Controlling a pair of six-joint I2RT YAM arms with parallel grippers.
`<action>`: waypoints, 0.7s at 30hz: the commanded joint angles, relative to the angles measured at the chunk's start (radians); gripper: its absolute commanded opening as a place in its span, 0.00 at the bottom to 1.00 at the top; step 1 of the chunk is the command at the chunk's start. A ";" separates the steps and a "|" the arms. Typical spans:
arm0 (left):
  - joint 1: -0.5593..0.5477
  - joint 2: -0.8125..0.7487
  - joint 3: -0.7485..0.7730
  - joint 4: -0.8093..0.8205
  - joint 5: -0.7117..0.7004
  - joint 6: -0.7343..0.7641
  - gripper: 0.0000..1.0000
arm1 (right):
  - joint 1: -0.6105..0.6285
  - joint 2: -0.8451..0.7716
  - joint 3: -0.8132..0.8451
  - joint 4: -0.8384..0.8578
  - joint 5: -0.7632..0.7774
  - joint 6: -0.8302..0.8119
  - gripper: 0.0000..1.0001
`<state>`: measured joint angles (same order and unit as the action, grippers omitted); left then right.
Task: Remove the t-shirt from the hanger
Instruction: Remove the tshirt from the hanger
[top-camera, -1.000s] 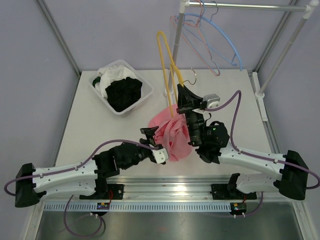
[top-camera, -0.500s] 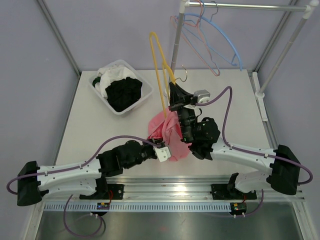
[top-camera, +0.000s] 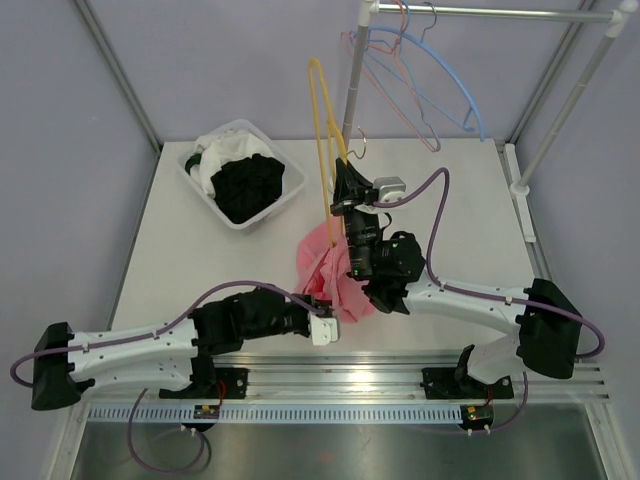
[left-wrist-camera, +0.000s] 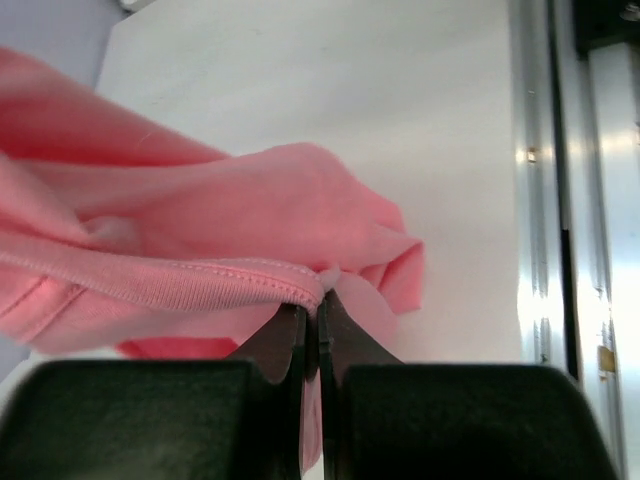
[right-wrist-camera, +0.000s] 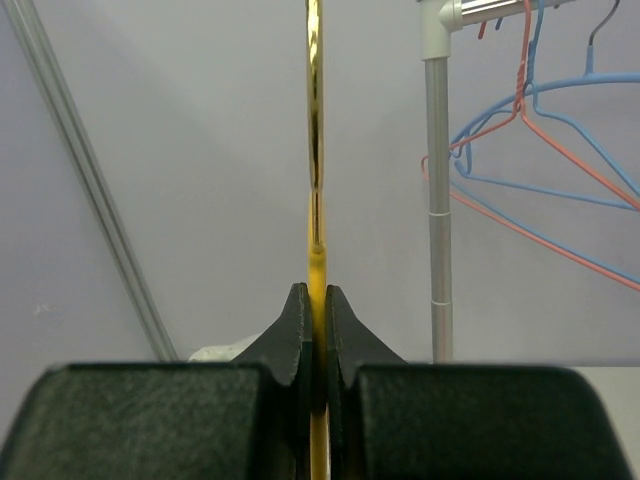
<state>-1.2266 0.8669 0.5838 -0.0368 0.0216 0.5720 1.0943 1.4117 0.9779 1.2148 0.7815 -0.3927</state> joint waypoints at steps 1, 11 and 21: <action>-0.071 0.044 0.036 -0.058 0.046 0.060 0.00 | 0.009 0.030 0.077 0.147 0.041 -0.079 0.00; -0.184 0.254 0.065 -0.173 -0.087 0.146 0.00 | 0.009 0.041 0.153 0.083 0.036 -0.187 0.00; -0.002 0.294 0.118 -0.047 -0.155 0.042 0.00 | 0.009 -0.287 0.119 -0.504 -0.036 0.073 0.00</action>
<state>-1.3354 1.1717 0.6197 -0.1574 -0.1303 0.6701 1.0946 1.2816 1.0935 0.8864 0.8051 -0.4522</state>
